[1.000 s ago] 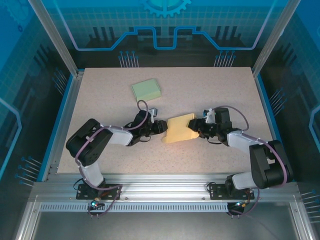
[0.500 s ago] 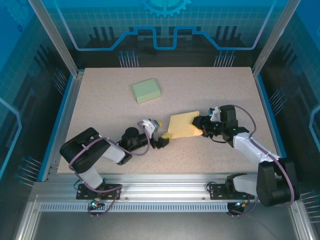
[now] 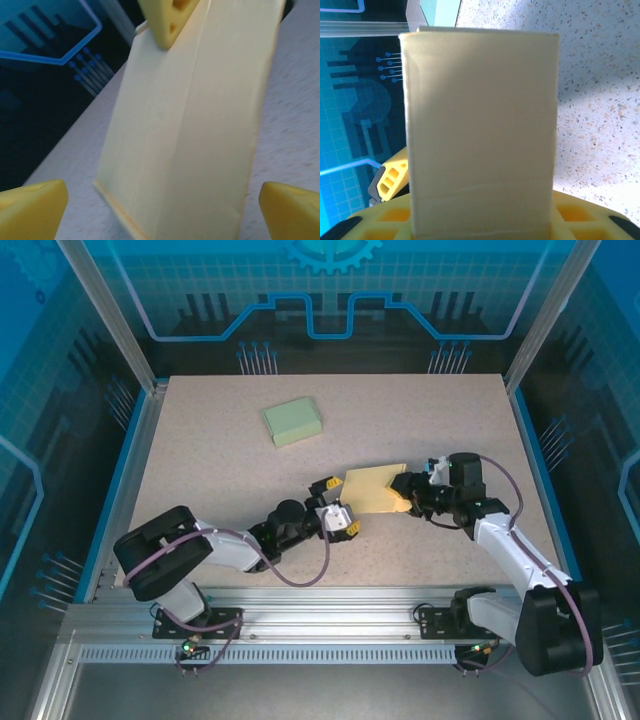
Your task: Fold the paper box
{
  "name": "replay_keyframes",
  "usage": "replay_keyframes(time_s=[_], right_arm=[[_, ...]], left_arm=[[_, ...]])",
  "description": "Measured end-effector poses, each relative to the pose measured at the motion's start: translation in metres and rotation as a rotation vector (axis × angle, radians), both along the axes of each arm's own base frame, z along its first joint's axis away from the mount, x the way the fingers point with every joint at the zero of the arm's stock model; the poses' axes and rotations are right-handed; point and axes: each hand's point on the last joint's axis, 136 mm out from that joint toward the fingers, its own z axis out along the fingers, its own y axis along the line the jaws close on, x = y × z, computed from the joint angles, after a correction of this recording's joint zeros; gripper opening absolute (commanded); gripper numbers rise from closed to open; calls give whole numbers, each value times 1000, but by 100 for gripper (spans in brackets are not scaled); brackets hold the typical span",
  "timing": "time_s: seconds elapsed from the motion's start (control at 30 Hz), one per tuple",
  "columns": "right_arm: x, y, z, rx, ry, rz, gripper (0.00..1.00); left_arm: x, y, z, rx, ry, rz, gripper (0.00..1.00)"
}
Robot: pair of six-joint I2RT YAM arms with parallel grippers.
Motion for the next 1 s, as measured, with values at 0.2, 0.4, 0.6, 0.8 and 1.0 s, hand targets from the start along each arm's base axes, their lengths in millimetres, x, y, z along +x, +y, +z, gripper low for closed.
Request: replay_keyframes(time_s=[0.2,0.4,0.6,0.8,1.0], right_arm=[[-1,1,2,19,18,-9,37],[0,0,1,18,19,-15,39],[2,1,1,21,18,-14,41],[-1,6,-5,51,62,19,48],[4,3,-13,36,65,38,86]], left_arm=[[17,-7,-19,160,-106,98,83],[26,-6,-22,221,-177,162,61],[26,-4,-19,241,-196,173,42],[19,5,-16,302,-163,158,28],[-4,20,-5,373,5,87,28]])
